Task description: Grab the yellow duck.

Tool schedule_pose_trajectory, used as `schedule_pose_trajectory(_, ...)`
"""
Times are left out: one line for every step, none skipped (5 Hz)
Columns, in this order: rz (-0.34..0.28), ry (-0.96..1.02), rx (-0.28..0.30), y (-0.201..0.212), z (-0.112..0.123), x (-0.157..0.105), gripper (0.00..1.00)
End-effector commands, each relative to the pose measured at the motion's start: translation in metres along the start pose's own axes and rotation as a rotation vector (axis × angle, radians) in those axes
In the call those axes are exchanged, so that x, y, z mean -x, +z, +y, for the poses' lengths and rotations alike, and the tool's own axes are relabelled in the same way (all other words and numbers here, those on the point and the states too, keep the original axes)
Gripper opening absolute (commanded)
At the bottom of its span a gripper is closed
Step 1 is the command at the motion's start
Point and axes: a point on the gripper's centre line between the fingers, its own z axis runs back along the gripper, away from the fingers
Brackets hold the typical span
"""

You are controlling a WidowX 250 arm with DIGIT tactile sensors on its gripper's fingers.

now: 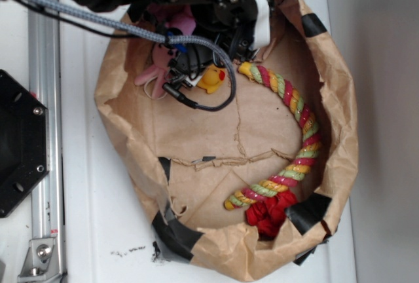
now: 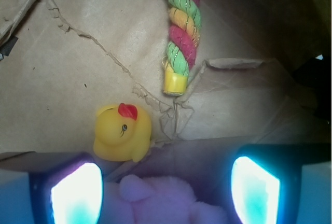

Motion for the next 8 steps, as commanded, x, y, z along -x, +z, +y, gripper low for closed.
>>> schedule_pose_trajectory(-0.017,0.002,-0.035,0.007,0.001,-0.001,1.00)
schedule_pose_trajectory(-0.017,0.002,-0.035,0.007,0.001,-0.001,1.00)
schedule_pose_trajectory(-0.048,0.043,-0.173,-0.002,-0.006,0.000,1.00)
schedule_pose_trajectory(-0.096,0.044,-0.253,-0.005,-0.006,0.000,1.00)
schedule_pose_trajectory(-0.124,0.061,-0.237,-0.005,-0.003,-0.007,1.00)
schedule_pose_trajectory(-0.116,0.065,-0.191,-0.002,0.001,-0.012,1.00)
schedule_pose_trajectory(-0.124,0.061,-0.137,0.003,0.001,-0.015,1.00)
schedule_pose_trajectory(-0.111,0.055,-0.119,0.005,-0.001,-0.015,1.00)
